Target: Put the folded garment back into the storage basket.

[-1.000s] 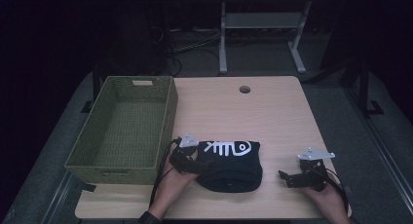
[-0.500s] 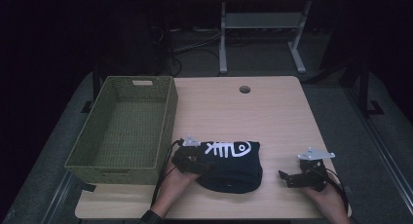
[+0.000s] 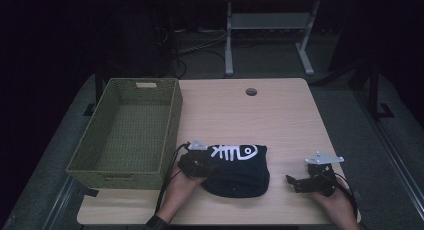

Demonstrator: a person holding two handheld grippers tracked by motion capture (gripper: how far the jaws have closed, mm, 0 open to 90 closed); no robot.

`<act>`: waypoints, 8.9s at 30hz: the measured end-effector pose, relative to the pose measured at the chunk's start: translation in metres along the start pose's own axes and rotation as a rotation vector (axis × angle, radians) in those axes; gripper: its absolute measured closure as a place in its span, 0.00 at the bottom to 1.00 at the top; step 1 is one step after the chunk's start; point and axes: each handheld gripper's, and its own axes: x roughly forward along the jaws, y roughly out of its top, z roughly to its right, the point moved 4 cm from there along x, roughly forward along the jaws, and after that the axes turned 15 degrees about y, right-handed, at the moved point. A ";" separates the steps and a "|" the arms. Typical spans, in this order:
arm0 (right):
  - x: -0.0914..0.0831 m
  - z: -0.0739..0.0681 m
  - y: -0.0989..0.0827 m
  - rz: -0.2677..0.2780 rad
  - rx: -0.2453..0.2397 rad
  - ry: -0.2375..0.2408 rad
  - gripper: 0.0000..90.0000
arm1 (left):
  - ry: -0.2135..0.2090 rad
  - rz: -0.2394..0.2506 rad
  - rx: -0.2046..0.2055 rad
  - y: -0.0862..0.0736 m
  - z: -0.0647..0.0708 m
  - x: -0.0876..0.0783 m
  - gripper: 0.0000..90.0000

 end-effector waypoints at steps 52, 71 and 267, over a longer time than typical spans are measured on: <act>0.000 0.000 0.000 0.000 0.000 0.003 0.01 | -0.103 0.172 0.114 0.099 -0.009 -0.090 0.80; 0.000 0.000 0.000 0.000 -0.001 0.003 0.01 | -0.074 0.213 0.106 0.116 -0.039 -0.130 0.80; 0.000 0.000 0.000 0.002 0.009 -0.004 0.01 | 0.059 0.246 0.066 0.050 0.005 -0.098 0.19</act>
